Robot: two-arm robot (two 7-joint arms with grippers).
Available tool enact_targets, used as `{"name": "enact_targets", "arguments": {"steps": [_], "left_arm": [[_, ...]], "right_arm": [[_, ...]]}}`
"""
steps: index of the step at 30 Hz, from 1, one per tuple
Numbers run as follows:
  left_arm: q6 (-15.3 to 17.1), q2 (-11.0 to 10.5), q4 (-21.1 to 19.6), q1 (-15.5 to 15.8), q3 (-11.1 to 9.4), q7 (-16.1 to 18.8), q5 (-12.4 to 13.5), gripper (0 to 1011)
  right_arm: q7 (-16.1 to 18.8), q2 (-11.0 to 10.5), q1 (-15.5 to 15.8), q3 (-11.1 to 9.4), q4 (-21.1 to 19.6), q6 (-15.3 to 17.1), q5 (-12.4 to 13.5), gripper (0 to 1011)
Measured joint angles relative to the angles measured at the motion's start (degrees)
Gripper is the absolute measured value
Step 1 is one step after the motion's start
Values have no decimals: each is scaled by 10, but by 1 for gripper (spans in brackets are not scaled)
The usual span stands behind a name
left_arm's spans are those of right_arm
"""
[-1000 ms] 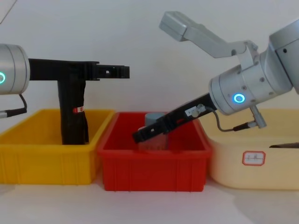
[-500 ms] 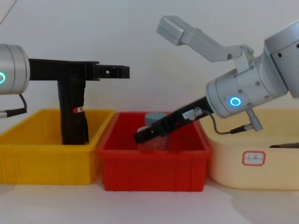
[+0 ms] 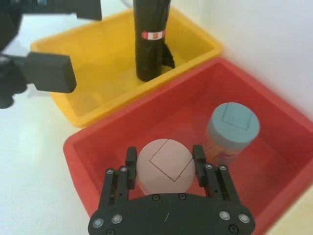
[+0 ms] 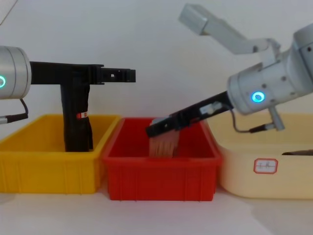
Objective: Pick up the garbage bag with the one hand and transfer it to the other hand.
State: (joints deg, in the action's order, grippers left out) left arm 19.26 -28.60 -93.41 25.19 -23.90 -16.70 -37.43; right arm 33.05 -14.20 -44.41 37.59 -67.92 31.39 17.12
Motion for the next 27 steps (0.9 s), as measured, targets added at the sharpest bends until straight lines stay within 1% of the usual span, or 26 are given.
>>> {"name": "enact_targets", "arguments": {"steps": [2,3,5,6,7,9,10,11,12,13,15,16,18,19,21,23,25,27], "left_arm": [[0,0,0,0,0,0,0,1001],[0,0,0,0,0,0,0,1002],[0,0,0,0,0,0,0,1001],[0,0,0,0,0,0,0,1001],[0,0,0,0,0,0,0,1001],[0,0,0,0,0,0,0,1001],[0,0,0,0,0,0,0,1002],[0,0,0,0,0,0,0,1001],[0,0,0,0,0,0,0,1001],[0,0,0,0,0,0,0,1001],[0,0,0,0,0,0,0,1001],[0,0,0,0,0,0,0,1001],[0,0,0,0,0,0,0,1001],[0,0,0,0,0,0,0,1001],[0,0,0,0,0,0,0,1001],[0,0,0,0,0,0,0,1001],[0,0,0,0,0,0,0,1001],[0,0,0,0,0,0,0,1002]], "right_arm": [[0,-4,4,-8,-10,3,6,663],[-1,-9,8,-17,-19,7,13,663],[-2,-15,13,-28,-33,10,21,663],[-4,-21,17,-38,-45,13,28,663],[-4,-21,17,-38,-45,13,28,663],[-8,-33,25,-59,-72,19,41,663],[-10,-36,27,-64,-79,21,45,663],[-12,-42,31,-75,-92,23,50,663],[-12,-42,31,-75,-92,23,50,663],[-15,-50,36,-87,-107,25,56,663],[-18,-56,39,-99,-119,27,61,663],[-22,-64,43,-112,-133,29,68,663],[-26,-70,48,-123,-144,31,74,663],[-30,-76,52,-134,-154,32,78,663],[-37,-85,59,-151,-170,34,83,663],[-43,-91,64,-161,-178,34,87,663],[-50,-101,74,-174,-190,34,89,663],[-54,-108,79,-181,-195,34,90,663]]}}
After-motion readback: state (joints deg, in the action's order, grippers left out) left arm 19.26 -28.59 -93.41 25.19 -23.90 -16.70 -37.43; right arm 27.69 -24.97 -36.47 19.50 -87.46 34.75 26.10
